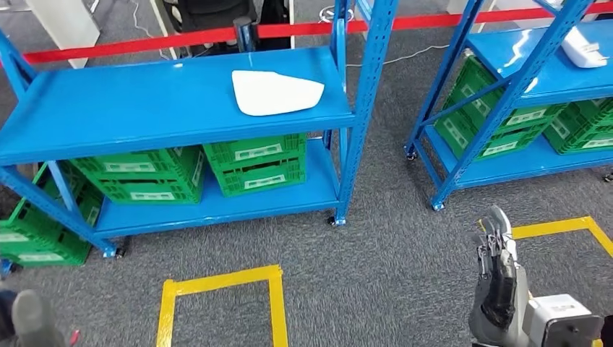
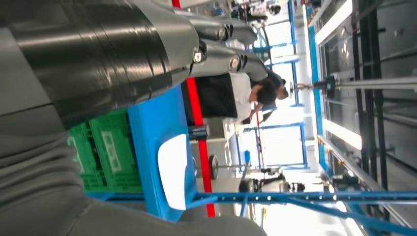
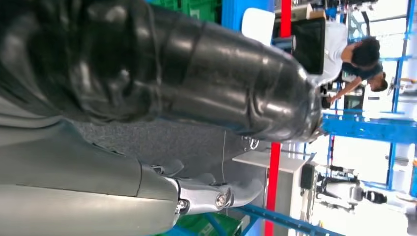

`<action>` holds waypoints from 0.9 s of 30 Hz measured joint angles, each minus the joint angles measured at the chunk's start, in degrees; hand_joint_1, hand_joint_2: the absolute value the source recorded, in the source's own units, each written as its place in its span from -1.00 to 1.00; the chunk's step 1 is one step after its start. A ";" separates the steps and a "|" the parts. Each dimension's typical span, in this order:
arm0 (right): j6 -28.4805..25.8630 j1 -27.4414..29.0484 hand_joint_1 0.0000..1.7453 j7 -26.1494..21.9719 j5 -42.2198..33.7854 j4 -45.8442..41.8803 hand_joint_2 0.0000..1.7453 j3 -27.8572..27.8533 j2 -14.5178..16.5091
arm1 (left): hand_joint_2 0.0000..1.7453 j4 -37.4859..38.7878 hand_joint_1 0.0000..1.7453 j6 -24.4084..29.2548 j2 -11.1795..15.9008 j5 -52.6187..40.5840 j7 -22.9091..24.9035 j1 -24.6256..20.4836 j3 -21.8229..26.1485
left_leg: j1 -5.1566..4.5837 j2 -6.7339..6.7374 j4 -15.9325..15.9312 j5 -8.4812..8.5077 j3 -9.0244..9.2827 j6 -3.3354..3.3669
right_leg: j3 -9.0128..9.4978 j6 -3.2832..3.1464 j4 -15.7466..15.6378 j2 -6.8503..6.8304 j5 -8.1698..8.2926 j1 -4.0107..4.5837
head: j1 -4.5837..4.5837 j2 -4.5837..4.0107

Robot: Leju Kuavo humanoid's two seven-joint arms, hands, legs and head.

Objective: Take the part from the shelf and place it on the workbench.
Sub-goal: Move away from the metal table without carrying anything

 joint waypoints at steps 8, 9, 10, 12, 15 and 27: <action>-0.02 -0.07 -1.00 0.15 0.07 0.14 -1.00 0.17 -0.02 | -1.00 0.02 -1.00 0.00 -0.02 -0.02 0.07 0.01 0.01 | -0.07 0.13 -5.00 8.94 -3.03 0.33 | 3.88 0.92 0.10 0.21 -4.15 0.16 | -1.90 0.00; -0.01 -0.11 -1.00 0.15 0.08 0.16 -1.00 0.17 -0.01 | -1.00 0.03 -1.00 0.00 -0.03 -0.03 0.07 0.00 0.01 | -0.18 0.10 -5.81 8.69 -2.40 0.53 | 3.86 1.26 0.08 0.22 -4.53 0.23 | -1.92 0.00; -0.01 -0.17 -1.00 0.16 0.09 0.16 -1.00 0.20 -0.01 | -1.00 0.02 -1.00 0.00 -0.03 -0.05 0.07 0.01 0.01 | -0.29 0.04 -6.06 8.31 -2.11 0.72 | 4.00 1.57 0.02 0.22 -4.79 0.27 | -1.88 0.00; 0.00 -0.26 -1.00 0.15 0.11 0.16 -1.00 0.26 -0.03 | -1.00 0.01 -1.00 0.00 -0.03 -0.11 0.04 0.01 0.01 | -0.09 -0.11 -6.31 8.06 -1.76 1.23 | 4.27 2.14 0.16 0.11 -5.31 0.15 | -1.71 0.00; 0.01 -0.37 -1.00 0.15 0.22 0.16 -1.00 0.33 -0.12 | -1.00 -0.02 -1.00 0.00 -0.04 -0.18 0.03 -0.02 0.01 | 0.22 -0.09 -6.91 7.52 -0.77 1.94 | 0.71 3.07 7.25 0.03 -8.19 -0.15 | -0.86 0.00; 0.01 -0.59 -1.00 0.33 0.28 0.48 -1.00 0.59 -0.35 | -1.00 0.03 -1.00 -0.28 -0.06 -0.84 0.49 -0.11 -0.02 | 0.19 -0.27 -8.11 3.18 3.86 0.19 | -1.74 1.36 1.89 -0.02 -0.03 0.09 | 0.81 0.00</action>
